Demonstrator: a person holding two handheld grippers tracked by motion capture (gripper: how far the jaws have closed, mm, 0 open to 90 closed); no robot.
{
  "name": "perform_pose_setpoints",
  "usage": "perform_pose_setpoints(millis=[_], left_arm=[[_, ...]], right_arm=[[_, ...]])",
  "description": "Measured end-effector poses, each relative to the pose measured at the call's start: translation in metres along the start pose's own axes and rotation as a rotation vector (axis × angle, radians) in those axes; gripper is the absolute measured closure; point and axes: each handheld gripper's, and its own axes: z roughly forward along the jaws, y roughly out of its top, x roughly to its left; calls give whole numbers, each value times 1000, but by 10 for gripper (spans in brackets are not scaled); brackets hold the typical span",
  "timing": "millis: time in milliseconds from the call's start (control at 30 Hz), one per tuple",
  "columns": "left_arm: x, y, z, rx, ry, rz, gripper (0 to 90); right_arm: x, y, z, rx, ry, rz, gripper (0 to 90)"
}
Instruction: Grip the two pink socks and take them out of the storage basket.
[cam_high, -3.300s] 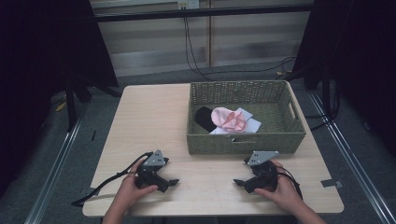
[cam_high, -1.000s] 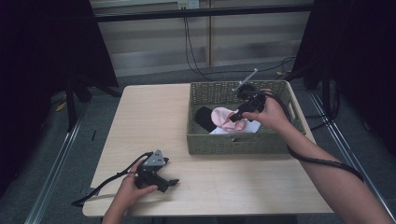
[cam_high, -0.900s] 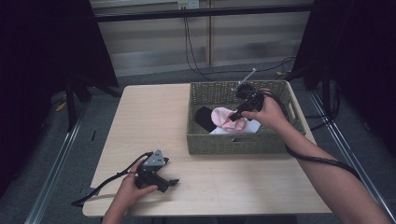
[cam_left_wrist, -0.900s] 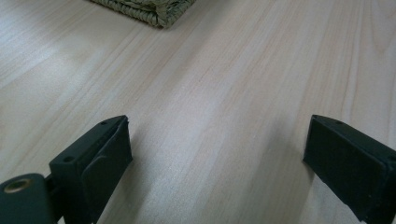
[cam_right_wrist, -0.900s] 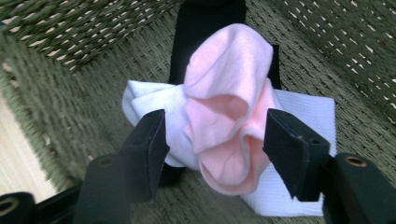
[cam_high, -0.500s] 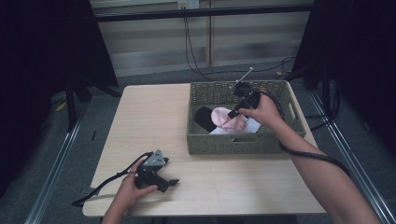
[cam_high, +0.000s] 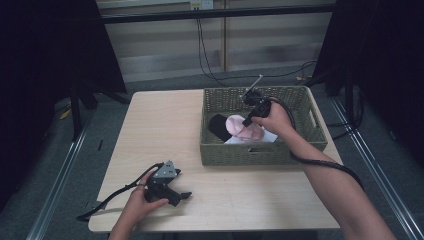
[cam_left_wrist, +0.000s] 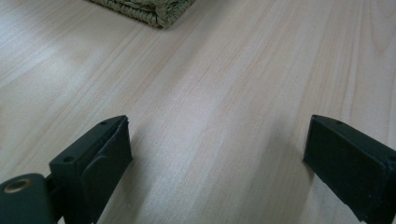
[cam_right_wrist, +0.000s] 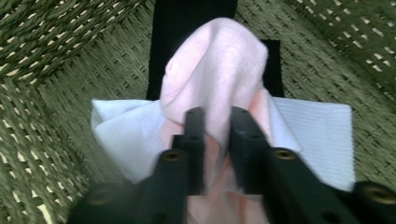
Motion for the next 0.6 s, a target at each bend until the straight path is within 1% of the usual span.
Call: perform_pose_setpoints(millis=[33, 100, 167, 233, 267, 300, 333, 367, 400, 433, 467, 500, 567, 600], left_arm=[[0, 0, 0, 0, -1, 0, 69], [0, 0, 0, 0, 0, 0, 69], [0, 0, 0, -2, -1, -1, 69], [0, 0, 0, -2, -1, -1, 69], [0, 0, 0, -2, -1, 0, 69], [0, 0, 0, -2, -1, -1, 69], [0, 0, 0, 1, -1, 2, 69], [0, 0, 0, -1, -1, 0, 69], [0, 0, 0, -1, -1, 0, 69], [0, 0, 0, -2, -1, 0, 69], [0, 0, 0, -2, -1, 0, 69], [0, 0, 0, -2, 0, 0, 69], [0, 0, 0, -1, 0, 1, 69], [0, 0, 0, 0, 0, 1, 69]], right_arm=[[2, 1, -3, 0, 8, -4, 868], [4, 3, -7, 6, 23, -5, 871], [7, 6, -13, 8, 21, -20, 872], [10, 8, -20, 11, 32, -33, 873], [10, 8, -20, 11, 32, -33, 873], [12, 9, -23, 10, 34, -36, 873], [12, 9, -27, 8, 36, -48, 873], [13, 10, -33, -2, 47, -56, 873], [13, 10, -33, -2, 47, -56, 873], [13, 10, -41, -2, 49, -63, 873], [13, 10, -41, -2, 49, -63, 873], [15, 10, -47, -7, 57, -62, 873], [15, 10, -49, -2, 56, -60, 873], [16, 10, -54, -3, 65, -67, 873]])
